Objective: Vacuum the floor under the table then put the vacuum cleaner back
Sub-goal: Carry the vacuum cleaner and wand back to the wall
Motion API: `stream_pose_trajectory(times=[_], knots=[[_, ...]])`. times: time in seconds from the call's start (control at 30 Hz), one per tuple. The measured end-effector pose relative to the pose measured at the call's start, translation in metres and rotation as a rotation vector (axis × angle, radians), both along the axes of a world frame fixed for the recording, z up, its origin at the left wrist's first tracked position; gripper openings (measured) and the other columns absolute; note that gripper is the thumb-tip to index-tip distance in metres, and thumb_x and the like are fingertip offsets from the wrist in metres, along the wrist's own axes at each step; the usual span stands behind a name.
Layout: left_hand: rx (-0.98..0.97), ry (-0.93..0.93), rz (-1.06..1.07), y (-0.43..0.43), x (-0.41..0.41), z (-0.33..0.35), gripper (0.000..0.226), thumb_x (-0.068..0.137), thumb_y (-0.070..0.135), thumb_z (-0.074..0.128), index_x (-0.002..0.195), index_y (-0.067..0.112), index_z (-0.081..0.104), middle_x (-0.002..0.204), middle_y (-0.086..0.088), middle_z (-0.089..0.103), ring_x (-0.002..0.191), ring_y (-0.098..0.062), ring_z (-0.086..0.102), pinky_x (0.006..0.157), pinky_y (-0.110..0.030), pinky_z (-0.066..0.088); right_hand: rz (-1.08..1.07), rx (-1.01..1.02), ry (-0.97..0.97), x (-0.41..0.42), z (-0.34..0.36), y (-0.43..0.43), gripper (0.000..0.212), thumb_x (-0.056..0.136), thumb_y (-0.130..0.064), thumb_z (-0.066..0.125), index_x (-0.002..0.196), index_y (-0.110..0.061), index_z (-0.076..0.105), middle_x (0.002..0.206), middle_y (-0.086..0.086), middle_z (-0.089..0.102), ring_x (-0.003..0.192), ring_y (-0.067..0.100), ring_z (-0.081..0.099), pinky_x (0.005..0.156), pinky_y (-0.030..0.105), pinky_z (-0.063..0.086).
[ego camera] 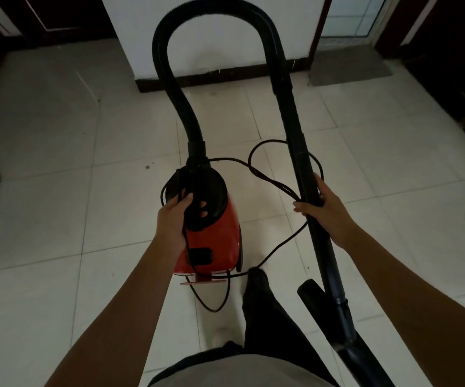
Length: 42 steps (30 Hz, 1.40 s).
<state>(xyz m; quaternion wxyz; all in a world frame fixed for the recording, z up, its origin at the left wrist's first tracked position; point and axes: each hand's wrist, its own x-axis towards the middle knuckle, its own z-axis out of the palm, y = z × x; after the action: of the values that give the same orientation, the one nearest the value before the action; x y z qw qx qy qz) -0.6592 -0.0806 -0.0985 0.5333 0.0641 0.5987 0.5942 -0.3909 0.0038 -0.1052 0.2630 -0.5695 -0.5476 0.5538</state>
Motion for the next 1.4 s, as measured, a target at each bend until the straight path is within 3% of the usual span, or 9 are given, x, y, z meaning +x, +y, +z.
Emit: stream_pose_trajectory(times=[0.17,0.37,0.67,0.83,0.97,1.1,1.23,1.4], knots=[[0.009,0.025,0.015,0.096,-0.017,-0.001,0.025,0.093,0.007,0.055,0.116,0.004,0.061,0.076,-0.009,0.072,0.063,-0.020,0.069,0.062,-0.027,0.060,0.023,-0.015,0.057,-0.019,-0.008,0.103,0.077,0.082,-0.008,0.069,0.144,-0.032,0.029,0.109,0.003,0.059,0.101,0.023,0.060,0.080,0.022,0.048],[-0.024,0.054,0.085,0.217,-0.033,0.005,0.027,0.092,0.010,0.057,0.118,0.004,0.062,0.081,-0.009,0.071,0.065,-0.020,0.068,0.059,-0.026,0.059,0.089,-0.040,0.065,-0.038,-0.006,0.233,0.078,0.083,-0.008,0.068,0.145,-0.031,0.028,0.122,0.005,0.056,0.109,0.022,0.057,0.097,0.033,0.044],[0.014,0.024,0.124,0.371,-0.061,0.016,0.027,0.092,0.008,0.056,0.119,0.005,0.061,0.068,-0.003,0.073,0.057,-0.016,0.069,0.060,-0.025,0.059,0.130,-0.023,0.070,-0.074,0.005,0.384,0.076,0.085,-0.010,0.067,0.146,-0.032,0.026,0.127,0.004,0.054,0.115,0.020,0.054,0.100,0.032,0.041],[0.016,0.015,0.104,0.453,-0.090,0.009,0.032,0.091,0.009,0.057,0.123,0.004,0.060,0.074,-0.005,0.073,0.062,-0.017,0.069,0.061,-0.025,0.059,0.114,-0.028,0.053,-0.101,-0.001,0.463,0.076,0.085,-0.009,0.066,0.146,-0.031,0.026,0.129,0.006,0.053,0.115,0.021,0.054,0.100,0.033,0.041],[0.011,-0.029,0.088,0.524,-0.117,0.002,0.034,0.091,0.007,0.057,0.125,0.004,0.058,0.090,-0.012,0.069,0.075,-0.024,0.065,0.060,-0.026,0.059,0.099,-0.044,0.037,-0.130,-0.013,0.528,0.077,0.085,-0.009,0.066,0.147,-0.029,0.026,0.133,0.008,0.052,0.119,0.024,0.052,0.106,0.039,0.040],[-0.028,-0.034,0.081,0.590,-0.146,-0.003,0.031,0.091,0.006,0.057,0.122,0.005,0.059,0.085,-0.009,0.070,0.076,-0.021,0.066,0.067,-0.029,0.059,0.075,-0.072,0.035,-0.158,-0.017,0.593,0.079,0.084,-0.010,0.067,0.147,-0.029,0.025,0.133,0.007,0.053,0.119,0.023,0.053,0.101,0.035,0.042],[-0.065,-0.020,0.043,0.652,-0.173,-0.007,0.030,0.091,0.008,0.058,0.121,0.008,0.060,0.092,-0.011,0.068,0.079,-0.022,0.065,0.073,-0.032,0.055,0.052,-0.084,0.045,-0.181,-0.020,0.653,0.079,0.084,-0.010,0.068,0.147,-0.032,0.026,0.127,0.004,0.055,0.109,0.018,0.056,0.081,0.020,0.045],[-0.077,-0.005,0.021,0.719,-0.199,-0.009,0.034,0.090,0.009,0.059,0.123,0.007,0.060,0.096,-0.013,0.069,0.082,-0.023,0.065,0.076,-0.033,0.054,0.037,-0.087,0.059,-0.200,-0.023,0.723,0.079,0.084,-0.012,0.068,0.146,-0.034,0.026,0.127,0.005,0.056,0.108,0.017,0.057,0.080,0.020,0.046]])
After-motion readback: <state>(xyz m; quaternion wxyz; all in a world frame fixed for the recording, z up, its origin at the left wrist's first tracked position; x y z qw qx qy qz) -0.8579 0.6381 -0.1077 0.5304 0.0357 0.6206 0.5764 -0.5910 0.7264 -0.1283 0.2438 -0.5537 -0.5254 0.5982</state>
